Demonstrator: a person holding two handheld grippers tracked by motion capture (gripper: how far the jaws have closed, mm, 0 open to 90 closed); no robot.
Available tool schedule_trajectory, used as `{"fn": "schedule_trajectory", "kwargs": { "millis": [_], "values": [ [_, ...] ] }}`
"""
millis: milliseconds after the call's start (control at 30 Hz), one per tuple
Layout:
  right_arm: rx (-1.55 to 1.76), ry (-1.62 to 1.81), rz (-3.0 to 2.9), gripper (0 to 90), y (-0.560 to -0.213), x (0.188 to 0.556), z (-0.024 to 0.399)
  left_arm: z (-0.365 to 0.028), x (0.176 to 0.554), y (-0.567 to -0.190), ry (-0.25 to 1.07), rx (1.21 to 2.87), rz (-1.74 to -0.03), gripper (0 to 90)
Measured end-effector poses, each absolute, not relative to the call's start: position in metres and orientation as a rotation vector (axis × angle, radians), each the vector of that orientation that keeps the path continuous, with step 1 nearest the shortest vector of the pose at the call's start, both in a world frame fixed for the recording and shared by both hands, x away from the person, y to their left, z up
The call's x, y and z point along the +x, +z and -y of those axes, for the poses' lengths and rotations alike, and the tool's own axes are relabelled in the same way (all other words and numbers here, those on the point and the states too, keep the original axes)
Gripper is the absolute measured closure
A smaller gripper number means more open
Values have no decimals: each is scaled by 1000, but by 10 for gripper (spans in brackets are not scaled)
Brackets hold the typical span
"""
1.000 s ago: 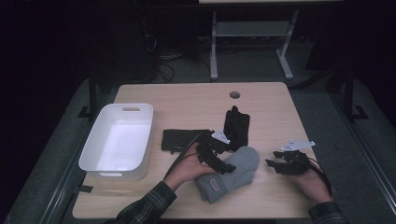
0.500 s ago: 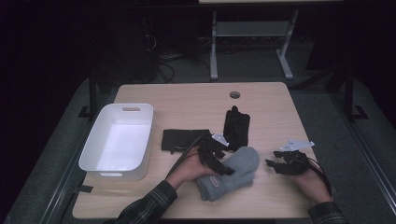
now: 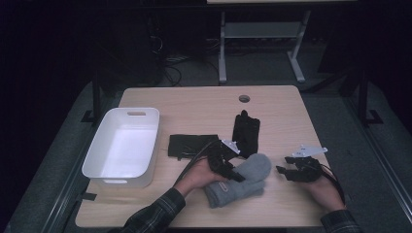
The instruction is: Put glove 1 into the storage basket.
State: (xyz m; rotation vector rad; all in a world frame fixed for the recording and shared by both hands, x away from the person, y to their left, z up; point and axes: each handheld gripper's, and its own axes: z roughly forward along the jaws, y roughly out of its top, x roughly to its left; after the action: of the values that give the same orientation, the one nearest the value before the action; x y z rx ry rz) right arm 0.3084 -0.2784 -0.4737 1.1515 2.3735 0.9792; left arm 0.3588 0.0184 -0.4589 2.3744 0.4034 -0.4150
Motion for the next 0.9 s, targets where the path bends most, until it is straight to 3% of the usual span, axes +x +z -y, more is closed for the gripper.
{"fn": "schedule_trajectory", "kwargs": {
  "millis": [333,767,900],
  "values": [
    [1173,1010,-2365,440,-475,309,281,-22,356,-447,-423,2348,-434,760],
    [1181,1033,-2341,183,-482,311,281,-38,352,-416,-400,2284,-433,758],
    [1182,1036,-2338,181,-482,311,281,-47,353,-403,-383,2273,-453,758]
  ]
}}
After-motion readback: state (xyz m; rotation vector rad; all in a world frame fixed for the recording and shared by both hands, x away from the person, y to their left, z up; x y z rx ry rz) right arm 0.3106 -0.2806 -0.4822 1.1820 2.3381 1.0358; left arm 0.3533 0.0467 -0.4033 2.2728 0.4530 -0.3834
